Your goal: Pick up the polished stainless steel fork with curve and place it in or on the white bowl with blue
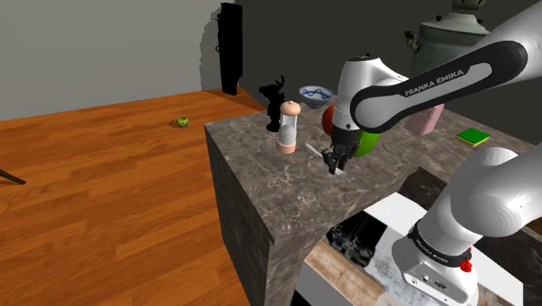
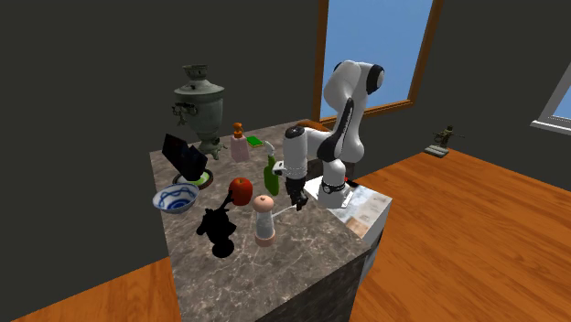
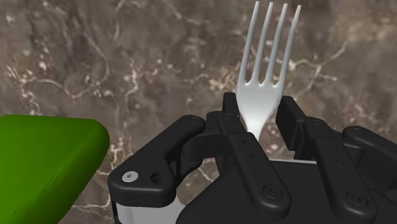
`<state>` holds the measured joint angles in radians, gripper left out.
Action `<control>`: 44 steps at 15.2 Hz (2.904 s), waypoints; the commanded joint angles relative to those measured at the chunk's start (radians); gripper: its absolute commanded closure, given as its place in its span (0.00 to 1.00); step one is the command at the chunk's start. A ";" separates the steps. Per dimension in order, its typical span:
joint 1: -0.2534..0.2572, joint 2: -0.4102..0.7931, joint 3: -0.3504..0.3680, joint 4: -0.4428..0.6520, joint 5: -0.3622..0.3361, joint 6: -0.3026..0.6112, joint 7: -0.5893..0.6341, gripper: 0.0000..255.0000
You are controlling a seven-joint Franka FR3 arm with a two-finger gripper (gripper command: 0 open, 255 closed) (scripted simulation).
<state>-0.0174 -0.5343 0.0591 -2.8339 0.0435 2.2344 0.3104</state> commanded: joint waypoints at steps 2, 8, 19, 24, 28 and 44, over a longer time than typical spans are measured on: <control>-0.001 -0.030 -0.002 0.020 -0.002 -0.052 0.000 1.00; -0.001 -0.084 -0.005 0.070 -0.004 -0.157 0.000 1.00; -0.002 -0.146 -0.010 0.183 -0.008 -0.331 0.001 1.00; -0.003 -0.161 -0.012 0.241 -0.009 -0.404 0.001 1.00; -0.023 -0.101 -0.042 0.304 -0.033 -0.408 -0.035 1.00; -0.121 0.431 -0.231 0.791 -0.082 -0.359 -0.300 1.00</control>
<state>-0.1318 -0.1292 -0.1616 -2.0731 -0.0398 1.8792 0.0288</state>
